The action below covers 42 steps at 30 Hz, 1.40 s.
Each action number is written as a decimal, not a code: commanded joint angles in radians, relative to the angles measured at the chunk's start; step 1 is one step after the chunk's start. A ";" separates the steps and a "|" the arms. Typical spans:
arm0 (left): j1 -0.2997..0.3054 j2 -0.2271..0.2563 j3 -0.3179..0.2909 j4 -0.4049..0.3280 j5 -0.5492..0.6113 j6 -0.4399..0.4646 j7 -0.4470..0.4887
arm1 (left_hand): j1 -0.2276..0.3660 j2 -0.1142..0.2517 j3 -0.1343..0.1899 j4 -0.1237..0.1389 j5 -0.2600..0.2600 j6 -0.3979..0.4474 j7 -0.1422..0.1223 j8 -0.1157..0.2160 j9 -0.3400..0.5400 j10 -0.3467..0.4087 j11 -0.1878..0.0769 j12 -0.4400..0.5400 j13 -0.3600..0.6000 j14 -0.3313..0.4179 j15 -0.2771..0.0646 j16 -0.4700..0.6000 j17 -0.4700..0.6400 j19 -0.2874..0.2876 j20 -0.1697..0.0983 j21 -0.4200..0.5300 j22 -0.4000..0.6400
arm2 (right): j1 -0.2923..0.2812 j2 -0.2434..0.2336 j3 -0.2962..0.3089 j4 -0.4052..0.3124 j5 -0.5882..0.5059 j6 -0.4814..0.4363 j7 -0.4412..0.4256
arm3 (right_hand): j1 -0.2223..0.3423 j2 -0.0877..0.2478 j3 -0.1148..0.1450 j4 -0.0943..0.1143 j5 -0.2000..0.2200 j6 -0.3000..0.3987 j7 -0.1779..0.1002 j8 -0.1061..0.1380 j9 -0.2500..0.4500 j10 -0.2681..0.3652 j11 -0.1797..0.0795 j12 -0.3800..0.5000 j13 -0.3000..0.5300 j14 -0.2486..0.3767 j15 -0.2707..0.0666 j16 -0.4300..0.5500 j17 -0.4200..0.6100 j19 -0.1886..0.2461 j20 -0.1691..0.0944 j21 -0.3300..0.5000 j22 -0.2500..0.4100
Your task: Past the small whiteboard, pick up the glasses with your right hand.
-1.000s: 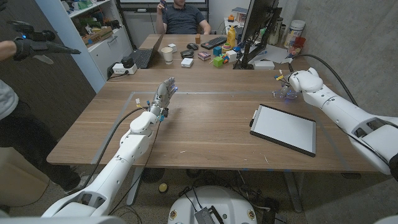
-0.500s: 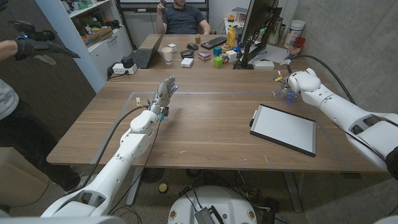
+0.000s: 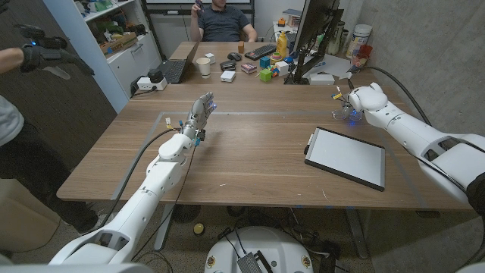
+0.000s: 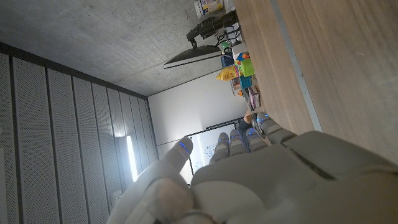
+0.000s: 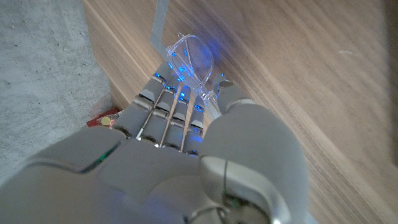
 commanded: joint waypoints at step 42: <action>-0.008 0.002 -0.002 0.008 0.002 -0.020 -0.005 | -0.008 0.103 0.006 -0.003 0.000 -0.006 0.008 0.006 0.004 -0.009 -0.002 0.003 0.005 -0.008 0.004 0.001 0.003 0.006 0.003 -0.011 0.002 | 0.099 0.045 -0.108 0.101 0.007 -0.042 0.036 | 0.161 0.053 -0.208 -0.002 0.034 0.612 0.093 0.084 0.029 0.588 0.021 0.438 0.219 0.559 -0.156 0.517 0.567 0.237 -0.015 0.277 0.077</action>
